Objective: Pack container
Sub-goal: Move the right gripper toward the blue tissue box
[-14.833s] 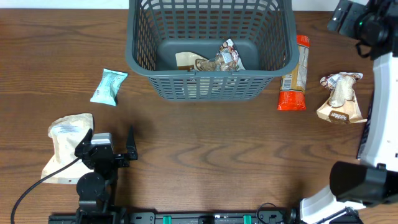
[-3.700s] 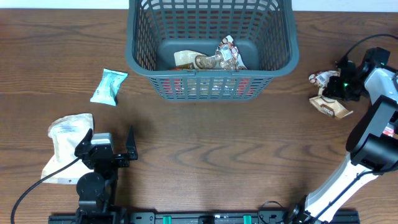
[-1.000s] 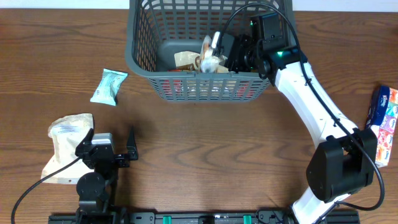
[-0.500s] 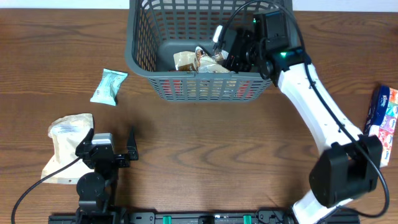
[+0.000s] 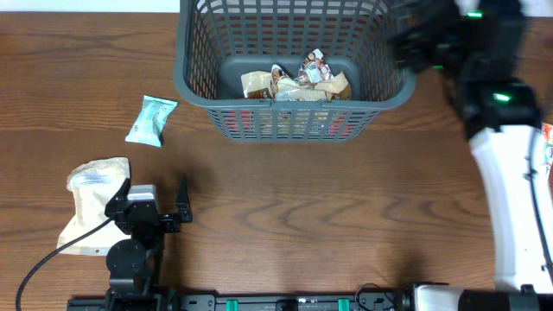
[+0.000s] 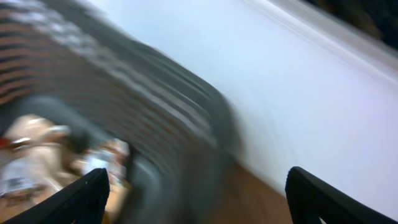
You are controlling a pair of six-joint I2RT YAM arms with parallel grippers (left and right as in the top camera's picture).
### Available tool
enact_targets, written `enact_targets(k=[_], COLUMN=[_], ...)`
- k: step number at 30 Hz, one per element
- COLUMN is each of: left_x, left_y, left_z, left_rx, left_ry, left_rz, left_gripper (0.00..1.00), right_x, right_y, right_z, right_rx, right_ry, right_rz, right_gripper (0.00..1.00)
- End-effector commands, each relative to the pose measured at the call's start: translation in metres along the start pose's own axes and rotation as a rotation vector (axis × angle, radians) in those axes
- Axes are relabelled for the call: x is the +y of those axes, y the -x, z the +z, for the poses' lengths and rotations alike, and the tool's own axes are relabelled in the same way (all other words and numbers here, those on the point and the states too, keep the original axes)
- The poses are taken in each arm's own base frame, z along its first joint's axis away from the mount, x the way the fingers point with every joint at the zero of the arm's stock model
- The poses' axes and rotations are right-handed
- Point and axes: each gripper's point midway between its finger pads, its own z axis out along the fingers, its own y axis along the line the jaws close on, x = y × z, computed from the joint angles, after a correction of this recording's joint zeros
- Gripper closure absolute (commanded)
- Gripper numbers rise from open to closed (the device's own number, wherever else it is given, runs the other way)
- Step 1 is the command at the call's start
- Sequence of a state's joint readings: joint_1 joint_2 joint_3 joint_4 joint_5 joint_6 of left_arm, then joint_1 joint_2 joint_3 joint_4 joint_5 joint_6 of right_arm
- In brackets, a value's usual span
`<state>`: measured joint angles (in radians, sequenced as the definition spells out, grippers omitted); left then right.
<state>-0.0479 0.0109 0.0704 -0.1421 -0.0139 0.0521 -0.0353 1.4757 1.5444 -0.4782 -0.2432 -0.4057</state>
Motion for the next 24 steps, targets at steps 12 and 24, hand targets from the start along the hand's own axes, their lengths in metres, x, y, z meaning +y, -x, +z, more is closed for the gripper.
enact_targets(k=[12, 24], left_x=[-0.002, -0.002], left_y=[-0.014, -0.014], left_z=[0.003, 0.003], left_rx=[0.029, 0.029], left_ry=[-0.01, -0.009], left_rz=[-0.003, -0.003], left_gripper=[0.01, 0.01], right_x=[-0.159, -0.181], right_y=[-0.172, -0.303], right_z=[-0.155, -0.189], right_rx=[0.455, 0.78], right_ry=[-0.691, -0.664], right_rz=[0.688, 0.882], right_gripper=[0.01, 0.01])
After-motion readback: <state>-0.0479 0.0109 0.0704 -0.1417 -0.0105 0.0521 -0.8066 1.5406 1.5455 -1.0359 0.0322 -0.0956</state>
